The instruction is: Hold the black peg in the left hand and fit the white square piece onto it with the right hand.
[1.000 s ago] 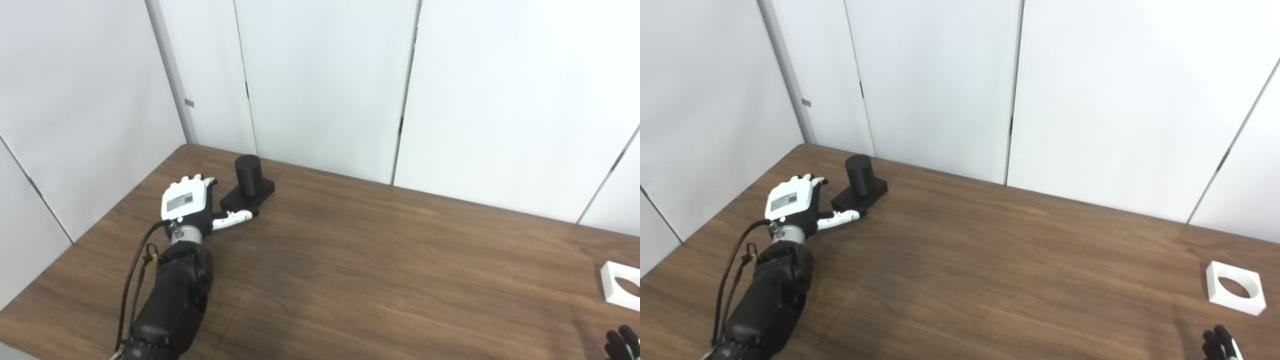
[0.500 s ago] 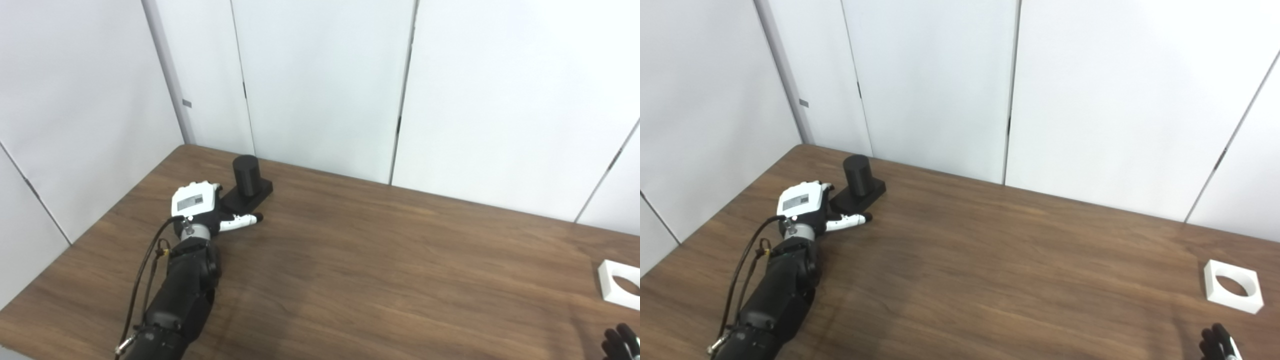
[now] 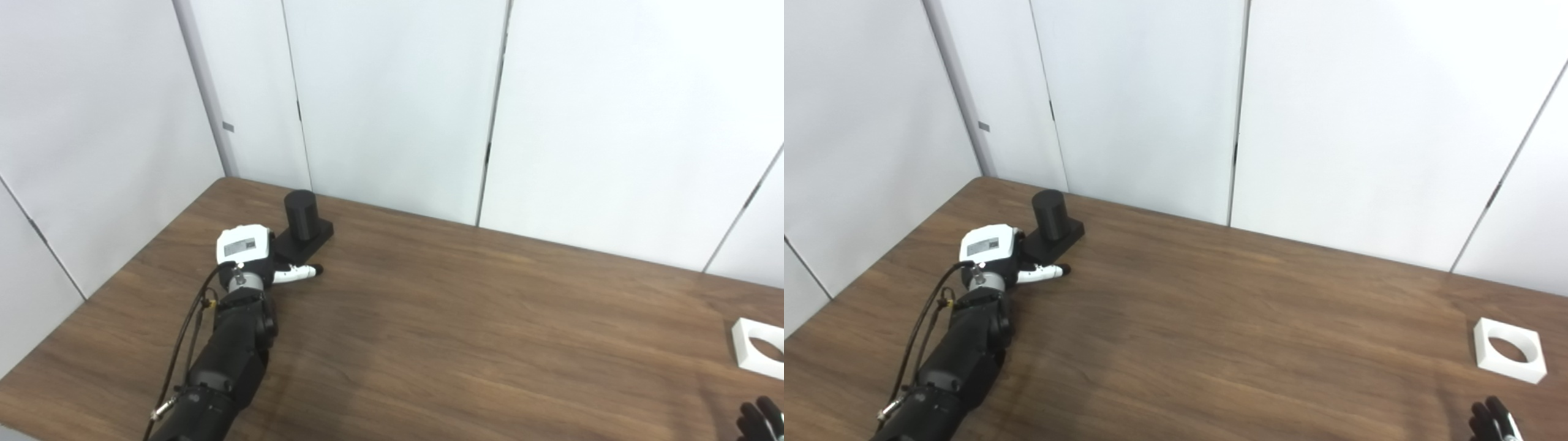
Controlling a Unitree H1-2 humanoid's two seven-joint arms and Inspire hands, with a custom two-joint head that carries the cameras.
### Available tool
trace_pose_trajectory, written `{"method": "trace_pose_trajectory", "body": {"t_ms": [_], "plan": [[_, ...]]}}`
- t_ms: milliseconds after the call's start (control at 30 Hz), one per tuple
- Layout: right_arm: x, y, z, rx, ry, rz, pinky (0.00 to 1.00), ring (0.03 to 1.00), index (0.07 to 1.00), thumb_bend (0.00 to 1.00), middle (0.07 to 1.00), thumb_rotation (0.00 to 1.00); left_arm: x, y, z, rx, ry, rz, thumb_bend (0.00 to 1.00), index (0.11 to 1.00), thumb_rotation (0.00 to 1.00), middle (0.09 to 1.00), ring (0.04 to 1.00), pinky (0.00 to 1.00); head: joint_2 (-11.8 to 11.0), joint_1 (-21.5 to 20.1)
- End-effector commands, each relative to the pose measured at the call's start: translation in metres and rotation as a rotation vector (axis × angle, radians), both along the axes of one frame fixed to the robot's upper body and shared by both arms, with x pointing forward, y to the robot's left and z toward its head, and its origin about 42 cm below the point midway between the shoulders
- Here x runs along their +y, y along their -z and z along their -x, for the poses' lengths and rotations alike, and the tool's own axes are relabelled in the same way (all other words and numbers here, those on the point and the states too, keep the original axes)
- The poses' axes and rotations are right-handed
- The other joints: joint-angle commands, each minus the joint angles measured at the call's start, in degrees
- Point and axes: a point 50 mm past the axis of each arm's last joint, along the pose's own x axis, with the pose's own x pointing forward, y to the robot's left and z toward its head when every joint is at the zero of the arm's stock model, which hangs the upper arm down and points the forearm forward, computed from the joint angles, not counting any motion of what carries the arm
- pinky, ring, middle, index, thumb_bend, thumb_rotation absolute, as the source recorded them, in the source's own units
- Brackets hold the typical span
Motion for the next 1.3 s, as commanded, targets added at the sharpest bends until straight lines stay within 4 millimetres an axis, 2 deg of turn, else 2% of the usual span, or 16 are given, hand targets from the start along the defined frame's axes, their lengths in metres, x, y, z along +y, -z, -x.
{"method": "trace_pose_trajectory", "body": {"t_ms": [0, 233, 433, 500, 533, 567, 633, 667, 700, 733, 800, 933, 1267], "plan": [[0.0089, -0.0016, -0.0031, -0.018, -0.020, -0.020, 0.97, 0.955, 0.942, 0.59, 0.940, 0.98, 0.0062, -0.0346, -0.0204, -0.090, 0.005, -0.081, 0.97, 0.842, 0.79, 0.939, 0.961, 0.98, 0.07, 0.01], [0.0083, -0.0007, -0.0024, -0.021, -0.025, -0.014, 0.97, 0.962, 0.949, 0.57, 0.944, 1.00, 0.0055, -0.0328, -0.0245, -0.073, 0.004, -0.116, 0.94, 0.821, 0.77, 0.921, 0.941, 0.98, 0.19, -0.01], [0.0091, -0.0001, -0.0025, -0.022, -0.030, -0.016, 0.98, 0.965, 0.951, 0.57, 0.946, 0.99, 0.0054, -0.0346, -0.0262, -0.074, -0.003, -0.116, 0.82, 0.789, 0.77, 0.907, 0.930, 0.98, 0.30, -0.08], [0.0098, -0.0004, -0.0023, -0.020, -0.029, -0.024, 0.99, 0.969, 0.955, 0.56, 0.950, 0.98, 0.0055, -0.0356, -0.0260, -0.096, 0.002, -0.130, 0.75, 0.769, 0.68, 0.889, 0.908, 0.93, 0.32, -0.10], [0.0100, -0.0004, -0.0021, -0.017, -0.025, -0.026, 0.99, 0.970, 0.956, 0.56, 0.950, 0.98, 0.0055, -0.0357, -0.0258, -0.109, 0.004, -0.138, 0.72, 0.748, 0.60, 0.872, 0.889, 0.90, 0.32, -0.10], [0.0099, 0.0000, -0.0020, -0.016, -0.024, -0.030, 0.99, 0.970, 0.956, 0.56, 0.950, 0.98, 0.0056, -0.0356, -0.0255, -0.119, 0.004, -0.140, 0.72, 0.746, 0.59, 0.870, 0.887, 0.89, 0.32, -0.10], [0.0100, -0.0003, -0.0018, -0.014, -0.021, -0.038, 0.98, 0.965, 0.953, 0.56, 0.945, 0.96, 0.0059, -0.0356, -0.0247, -0.139, 0.005, -0.139, 0.69, 0.708, 0.48, 0.864, 0.882, 0.91, 0.42, -0.18], [0.0100, -0.0004, -0.0016, -0.014, -0.024, -0.038, 0.97, 0.964, 0.951, 0.56, 0.944, 0.96, 0.0061, -0.0355, -0.0237, -0.165, 0.007, -0.129, 0.69, 0.702, 0.46, 0.863, 0.881, 0.91, 0.42, -0.18], [0.0098, -0.0004, -0.0015, -0.015, -0.028, -0.039, 0.98, 0.969, 0.950, 0.57, 0.948, 0.95, 0.0067, -0.0352, -0.0229, -0.186, 0.012, -0.125, 0.69, 0.625, 0.35, 0.847, 0.872, 0.92, 0.42, -0.18], [0.0096, -0.0003, -0.0014, -0.016, -0.031, -0.039, 0.99, 0.972, 0.954, 0.57, 0.952, 0.95, 0.0071, -0.0348, -0.0224, -0.201, 0.014, -0.124, 0.61, 0.560, 0.22, 0.833, 0.863, 0.91, 0.42, -0.18], [0.0096, -0.0006, -0.0013, -0.013, -0.033, -0.037, 1.00, 0.977, 0.957, 0.57, 0.956, 0.95, 0.0080, -0.0328, -0.0218, -0.221, 0.012, -0.123, 0.53, 0.503, 0.10, 0.816, 0.857, 0.91, 0.42, -0.18], [0.0096, -0.0007, -0.0011, -0.009, -0.031, -0.039, 1.00, 0.983, 0.956, 0.58, 0.960, 0.94, 0.0087, -0.0302, -0.0211, -0.244, 0.014, -0.120, 0.52, 0.485, 0.06, 0.798, 0.848, 0.89, 0.42, -0.18], [0.0100, -0.0004, -0.0016, -0.009, -0.027, -0.036, 0.99, 0.974, 0.947, 0.59, 0.959, 0.94, 0.0104, -0.0281, -0.0189, -0.258, 0.032, -0.070, 0.51, 0.486, 0.06, 0.780, 0.833, 0.87, 1.05, -0.78]]}}
